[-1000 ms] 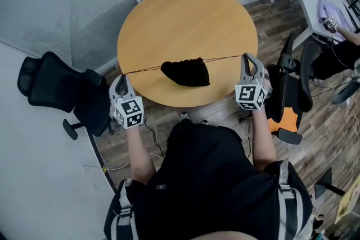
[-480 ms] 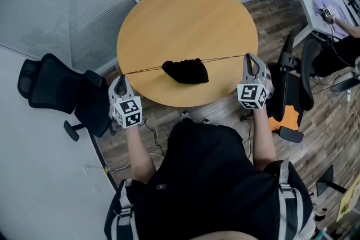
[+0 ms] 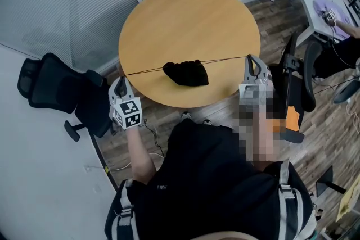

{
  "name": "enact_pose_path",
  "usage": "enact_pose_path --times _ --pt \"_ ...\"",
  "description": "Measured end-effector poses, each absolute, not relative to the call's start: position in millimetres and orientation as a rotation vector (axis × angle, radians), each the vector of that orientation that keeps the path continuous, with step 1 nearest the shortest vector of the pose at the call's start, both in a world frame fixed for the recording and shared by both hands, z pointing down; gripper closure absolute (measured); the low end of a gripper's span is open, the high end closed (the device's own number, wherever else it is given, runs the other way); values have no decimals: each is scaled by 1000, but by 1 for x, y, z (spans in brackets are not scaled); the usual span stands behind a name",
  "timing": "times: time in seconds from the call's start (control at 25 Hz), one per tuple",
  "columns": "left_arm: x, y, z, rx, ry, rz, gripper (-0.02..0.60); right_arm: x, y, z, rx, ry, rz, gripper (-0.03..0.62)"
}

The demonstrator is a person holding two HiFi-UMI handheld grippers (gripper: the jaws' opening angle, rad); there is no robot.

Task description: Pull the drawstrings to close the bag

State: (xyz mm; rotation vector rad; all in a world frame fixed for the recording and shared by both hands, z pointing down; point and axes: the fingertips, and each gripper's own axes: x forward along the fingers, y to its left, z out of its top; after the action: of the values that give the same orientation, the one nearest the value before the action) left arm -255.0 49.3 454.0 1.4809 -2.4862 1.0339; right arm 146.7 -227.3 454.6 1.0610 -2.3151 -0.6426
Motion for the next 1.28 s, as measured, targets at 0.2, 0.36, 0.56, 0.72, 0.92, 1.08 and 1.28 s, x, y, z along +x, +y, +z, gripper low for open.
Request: enact_pose_path --times 0.2,0.36,0.56,0.72,0.92,1.08,1.28 --pt "-265 48 458 1484 -2471 1022 554 139 -227 456 1056 -2302 -637 526" --pt "-275 45 460 1490 -2461 1015 554 133 -229 457 1063 -2294 -627 528" --pt "-292 35 461 1497 -2451 1008 554 127 -235 456 1096 -2281 -603 530" --pt "-300 26 463 1515 -2436 1012 554 125 -239 456 1114 -2262 -589 530" --pt "-316 16 463 1546 -2421 1008 554 115 -243 457 1132 -2244 -575 530" --pt "-328 4 469 1580 -2399 1001 554 109 -247 459 1140 -2223 -561 530" --pt "-334 -17 478 1641 -2358 989 554 110 -254 462 1151 -2187 -535 530"
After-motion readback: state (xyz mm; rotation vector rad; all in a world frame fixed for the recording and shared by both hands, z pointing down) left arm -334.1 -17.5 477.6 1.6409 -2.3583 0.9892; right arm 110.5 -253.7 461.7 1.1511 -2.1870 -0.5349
